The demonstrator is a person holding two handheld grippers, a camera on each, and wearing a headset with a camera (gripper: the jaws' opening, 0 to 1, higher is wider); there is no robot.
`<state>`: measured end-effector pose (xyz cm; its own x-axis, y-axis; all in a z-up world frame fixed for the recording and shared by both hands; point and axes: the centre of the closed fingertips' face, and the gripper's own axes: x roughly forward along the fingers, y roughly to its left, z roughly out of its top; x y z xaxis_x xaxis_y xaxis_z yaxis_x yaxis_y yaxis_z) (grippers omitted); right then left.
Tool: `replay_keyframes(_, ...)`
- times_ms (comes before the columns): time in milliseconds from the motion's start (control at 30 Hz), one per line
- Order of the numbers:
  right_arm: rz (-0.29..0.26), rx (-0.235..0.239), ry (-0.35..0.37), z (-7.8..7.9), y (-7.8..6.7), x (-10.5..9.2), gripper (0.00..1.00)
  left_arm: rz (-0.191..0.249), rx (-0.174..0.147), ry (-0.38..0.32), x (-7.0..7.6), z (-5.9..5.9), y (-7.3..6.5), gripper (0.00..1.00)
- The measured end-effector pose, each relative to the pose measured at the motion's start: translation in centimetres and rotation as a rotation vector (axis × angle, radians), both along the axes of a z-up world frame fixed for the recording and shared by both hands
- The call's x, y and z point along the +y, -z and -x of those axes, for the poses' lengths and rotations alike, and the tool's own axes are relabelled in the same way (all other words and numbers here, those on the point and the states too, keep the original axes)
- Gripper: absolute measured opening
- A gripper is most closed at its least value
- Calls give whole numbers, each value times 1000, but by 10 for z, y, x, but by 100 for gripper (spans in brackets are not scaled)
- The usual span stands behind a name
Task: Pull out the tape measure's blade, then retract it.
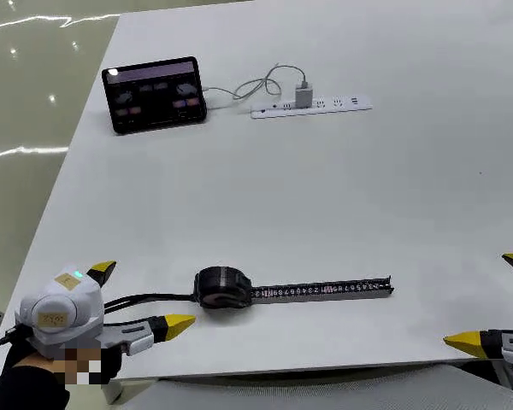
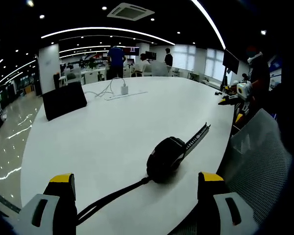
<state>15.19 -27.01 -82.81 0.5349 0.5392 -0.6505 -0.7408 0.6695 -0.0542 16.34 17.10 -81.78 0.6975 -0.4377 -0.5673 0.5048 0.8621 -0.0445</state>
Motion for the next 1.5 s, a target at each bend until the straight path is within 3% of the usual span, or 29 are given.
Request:
replay_keyframes(100,-17,12,0,2,-1,2,100,-22,21,11,1,12,5,100)
replay_keyframes(200,-23,24,6,4,-1,1,100,-13,36,-16,5,19,4,100)
replay_keyframes(267,-6,11,-8,4,-3,0,100,-12,28,-18,5,21,0,100)
replay_keyframes(367,-28,12,7,0,-8,-1,100,-19,23,-6,4,21,-2,100)
replay_keyframes(433,-13,-4,17,-2,-8,-3,100,-13,13,-6,4,19,-5,100)
replay_keyframes(700,-4,-23,15,6,-10,-4,100,-7,-7,6,-2,16,-2,100)
replay_keyframes(767,-10,-2,37,8,-8,-9,100,-18,19,-11,0,20,5,100)
replay_keyframes(900,-1,-1,16,12,-7,-10,100,-19,30,-22,-2,23,9,100)
replay_keyframes(1200,0,-18,-1,9,-9,-5,100,-22,31,-6,-5,21,4,100)
replay_keyframes(1300,-10,-21,1,9,-11,-2,100,-46,31,-9,-4,19,5,100)
replay_keyframes(1400,-14,-19,-13,12,-12,4,100,-16,38,-26,-6,16,1,100)
replay_keyframes(1467,13,-27,-30,11,-14,6,100,-28,79,-24,-10,15,3,99)
replay_keyframes(1500,18,-29,-33,10,-15,6,100,-19,78,-20,-14,13,1,99)
